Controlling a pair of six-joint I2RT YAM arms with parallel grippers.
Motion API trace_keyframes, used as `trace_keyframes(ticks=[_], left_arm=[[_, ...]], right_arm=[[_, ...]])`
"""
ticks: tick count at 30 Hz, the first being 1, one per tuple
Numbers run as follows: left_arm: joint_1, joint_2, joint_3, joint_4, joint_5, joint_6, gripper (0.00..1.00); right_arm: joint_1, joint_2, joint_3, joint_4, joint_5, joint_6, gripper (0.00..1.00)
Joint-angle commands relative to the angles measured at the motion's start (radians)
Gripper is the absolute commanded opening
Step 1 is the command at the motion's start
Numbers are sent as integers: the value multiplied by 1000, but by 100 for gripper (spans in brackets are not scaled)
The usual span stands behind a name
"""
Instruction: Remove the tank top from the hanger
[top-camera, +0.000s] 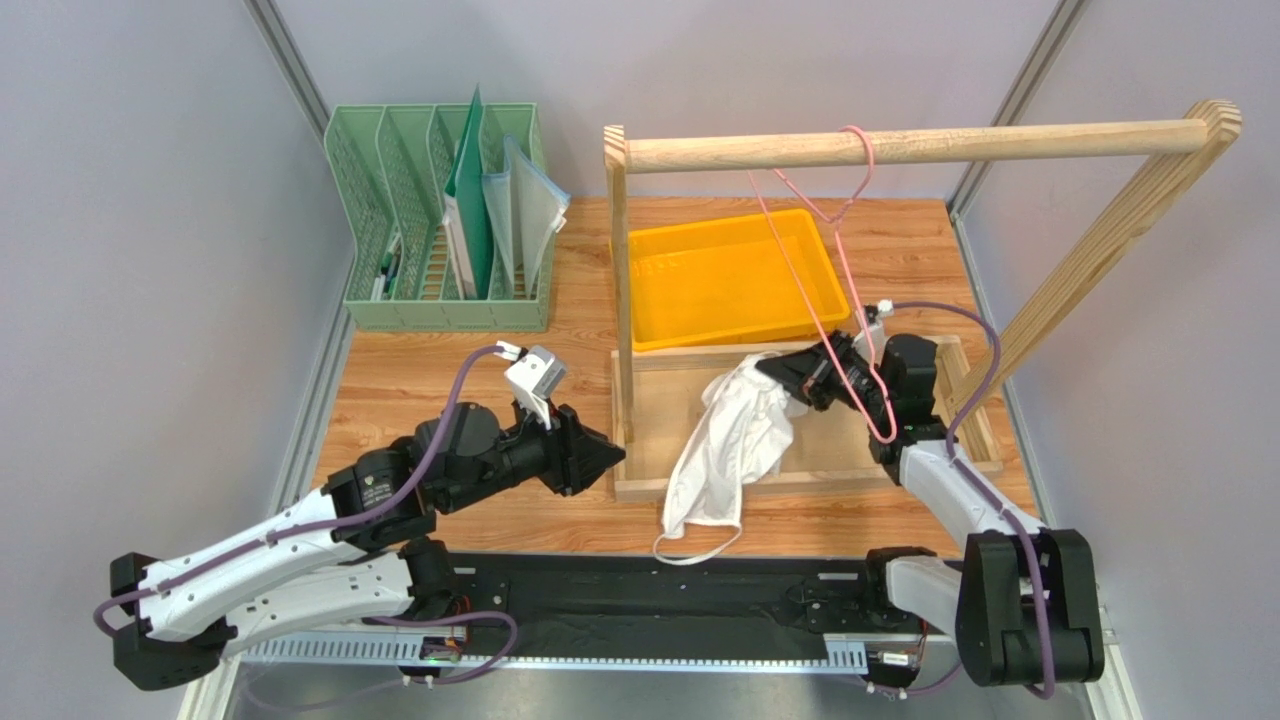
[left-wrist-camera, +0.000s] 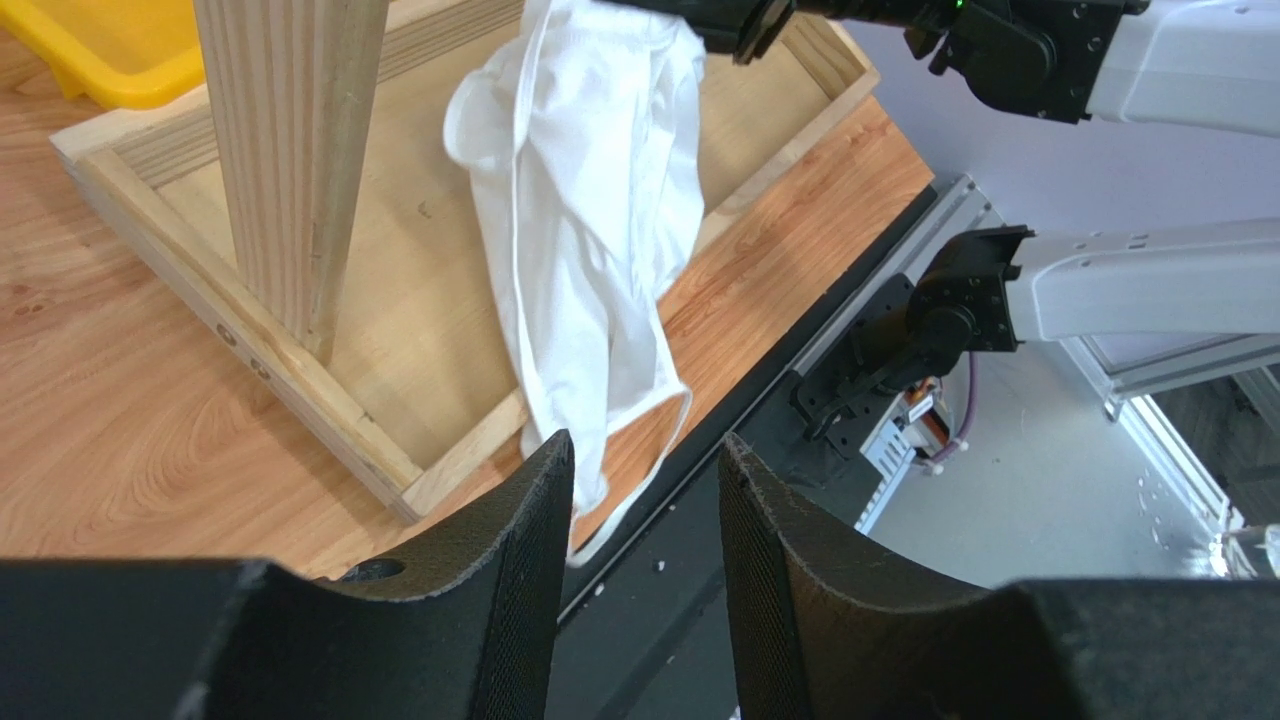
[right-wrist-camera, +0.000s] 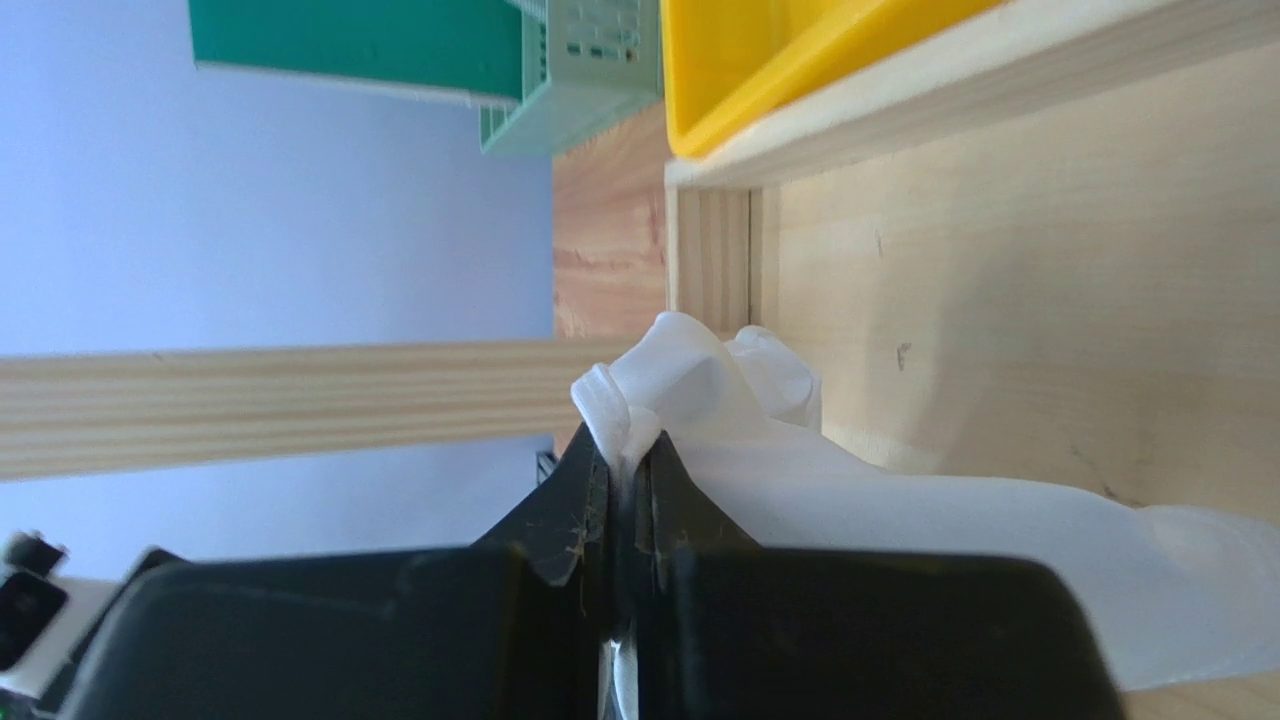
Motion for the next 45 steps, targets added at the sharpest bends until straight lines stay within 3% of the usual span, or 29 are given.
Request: trace_keyframes(ticks=[1,5,10,14,24,33,39,45], left_arm=[[-2,-25,-9,-8,-5,-10,47],[-2,-57,-18,-19,-8,-14,47],[-2,-79,-18,-36,-24,-14,48],[-2,-84,-18,-39,-30,-16,48],[-2,-119,-73,-57,-40,-50,48],[-2,-148,-93,-66,-50,-64,48],[-2,-171,-105,-79,-34,-90,48],[-2,-203,-115,-88,-40,-102,48]], right_arm=[[-113,21,124,90,-44,97,0],[-176,41,233,78,-23,113,0],[-251,149,366,179,-8,223,0],[-273,286,538,262,-8,297,0],[-267,539,859,256,46,337,0],[-159,613,919,259,140,251,0],[-139,672,919,437,166,358,0],[-127,708,975,428,177,364,0]])
